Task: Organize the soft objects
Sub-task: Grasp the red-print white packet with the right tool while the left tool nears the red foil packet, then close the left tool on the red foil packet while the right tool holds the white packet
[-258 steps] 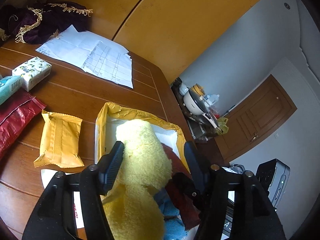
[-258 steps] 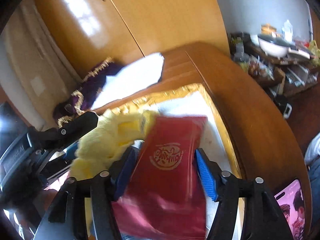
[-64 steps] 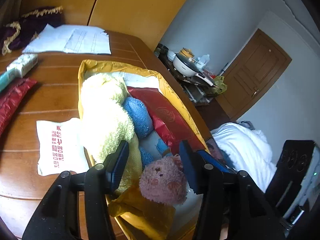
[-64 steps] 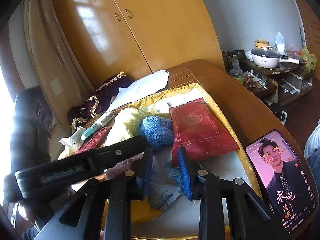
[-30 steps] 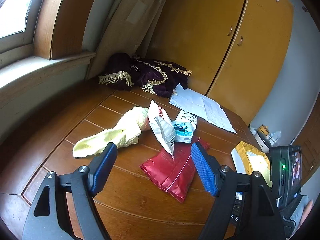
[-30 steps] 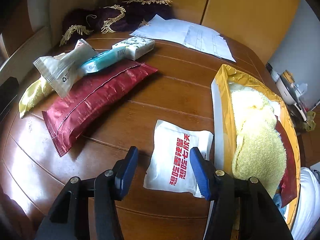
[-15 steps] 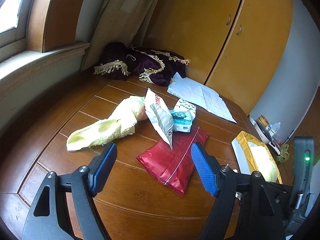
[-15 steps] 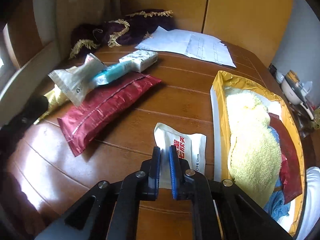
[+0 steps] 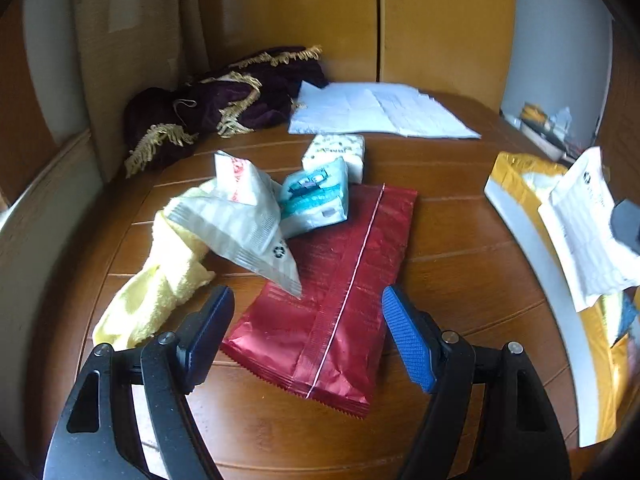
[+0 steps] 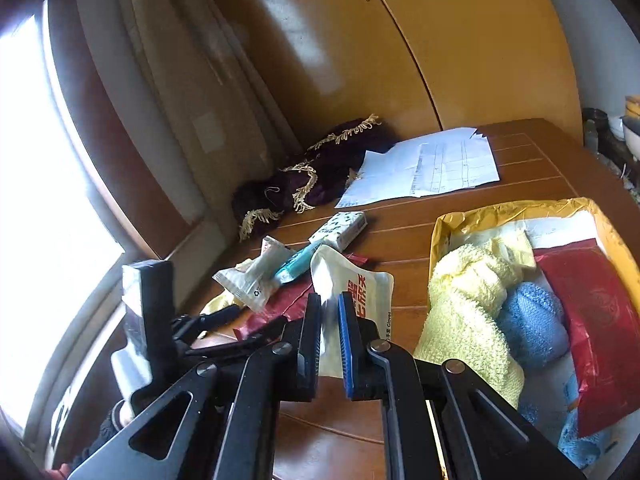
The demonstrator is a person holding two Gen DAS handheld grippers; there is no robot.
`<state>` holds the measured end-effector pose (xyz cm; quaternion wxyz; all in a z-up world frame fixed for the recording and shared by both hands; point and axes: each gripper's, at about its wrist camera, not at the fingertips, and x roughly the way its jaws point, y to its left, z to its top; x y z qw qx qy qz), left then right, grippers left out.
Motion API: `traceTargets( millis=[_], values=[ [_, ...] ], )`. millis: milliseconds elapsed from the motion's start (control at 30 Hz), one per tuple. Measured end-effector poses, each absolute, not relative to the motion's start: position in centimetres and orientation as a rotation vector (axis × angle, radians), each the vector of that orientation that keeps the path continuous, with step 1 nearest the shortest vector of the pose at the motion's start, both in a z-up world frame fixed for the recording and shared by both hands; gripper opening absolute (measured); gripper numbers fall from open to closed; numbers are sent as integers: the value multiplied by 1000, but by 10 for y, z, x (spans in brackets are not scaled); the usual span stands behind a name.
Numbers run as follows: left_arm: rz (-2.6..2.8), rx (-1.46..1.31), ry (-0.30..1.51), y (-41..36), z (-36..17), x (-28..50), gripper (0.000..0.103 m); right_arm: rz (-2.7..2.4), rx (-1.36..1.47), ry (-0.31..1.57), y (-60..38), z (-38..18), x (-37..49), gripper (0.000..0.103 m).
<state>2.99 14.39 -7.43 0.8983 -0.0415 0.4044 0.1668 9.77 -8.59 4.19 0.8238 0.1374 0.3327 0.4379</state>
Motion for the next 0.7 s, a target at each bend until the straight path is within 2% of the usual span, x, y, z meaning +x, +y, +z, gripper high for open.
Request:
traceTargets(
  millis=[100,133,233,333,467,667,700],
  values=[
    [340,-33,877,138,-82,40,78,908,270,680,-86,45,95,9],
    [321,-51,866,137,-81,37,70,912,263,675,-85,46,93,9],
    [309,-55,853,133,-79,31,59,900,239,658,-82,47,90,9],
    [309,-49,864,123,-77,18,57,899,245,645,-84,47,88,10],
    [255,-41,898,94,-74,-17,58,901,260,650,-87,46,90,10],
    [168,-138,903,86,-63,-29,66,911,278,647,-91,46,91,10],
    [163,-136,890,86,-61,-24,70,914,286,645,-92,46,91,10]
  ],
)
